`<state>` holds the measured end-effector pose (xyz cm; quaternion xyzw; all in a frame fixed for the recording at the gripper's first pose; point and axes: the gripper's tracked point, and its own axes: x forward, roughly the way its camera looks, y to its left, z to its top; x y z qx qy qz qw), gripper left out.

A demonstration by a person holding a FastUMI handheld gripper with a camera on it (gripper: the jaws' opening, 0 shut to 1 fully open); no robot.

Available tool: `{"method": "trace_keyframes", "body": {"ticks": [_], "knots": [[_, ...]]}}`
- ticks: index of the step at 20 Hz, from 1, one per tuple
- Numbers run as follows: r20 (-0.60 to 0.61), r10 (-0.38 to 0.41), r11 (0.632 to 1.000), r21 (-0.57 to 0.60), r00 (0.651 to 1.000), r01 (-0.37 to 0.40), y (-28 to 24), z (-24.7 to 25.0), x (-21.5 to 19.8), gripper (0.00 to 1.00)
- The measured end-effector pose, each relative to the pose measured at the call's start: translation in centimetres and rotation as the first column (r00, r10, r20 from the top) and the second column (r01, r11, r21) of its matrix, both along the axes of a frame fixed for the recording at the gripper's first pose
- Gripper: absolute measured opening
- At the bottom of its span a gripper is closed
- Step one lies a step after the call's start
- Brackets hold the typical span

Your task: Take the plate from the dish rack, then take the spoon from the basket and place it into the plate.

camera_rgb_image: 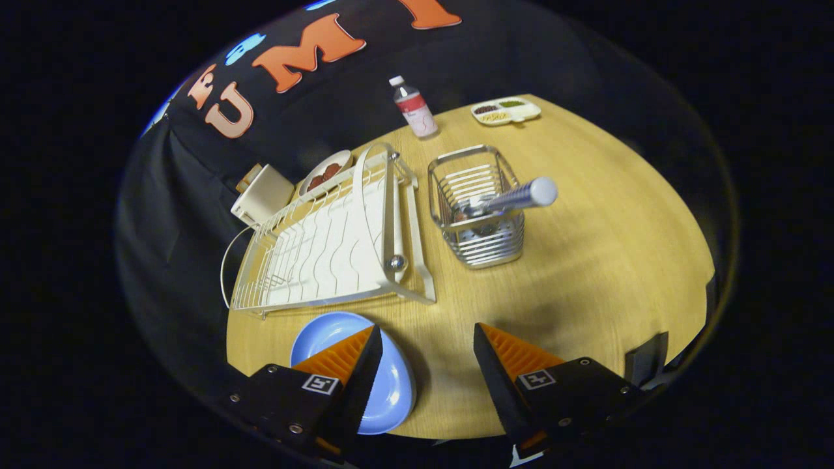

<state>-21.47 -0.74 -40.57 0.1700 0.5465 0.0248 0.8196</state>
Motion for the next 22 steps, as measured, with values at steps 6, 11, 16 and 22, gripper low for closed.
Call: {"method": "trace_keyframes", "body": {"ticks": [6, 11, 16, 22], "knots": [[0.205, 0.002, 0.993, -0.117, 0.979, 0.022, -4.2, 1.3, 4.1, 0.91], [0.278, 0.060, 0.981, -0.194, 0.959, -0.005, -5.5, 1.6, 5.7, 0.78], [0.333, 0.132, 0.969, -0.242, 0.934, -0.051, -5.7, 1.5, 7.0, 0.50], [0.355, 0.124, 0.979, -0.197, 0.927, -0.055, -4.9, 1.8, 8.6, 0.15]]}}
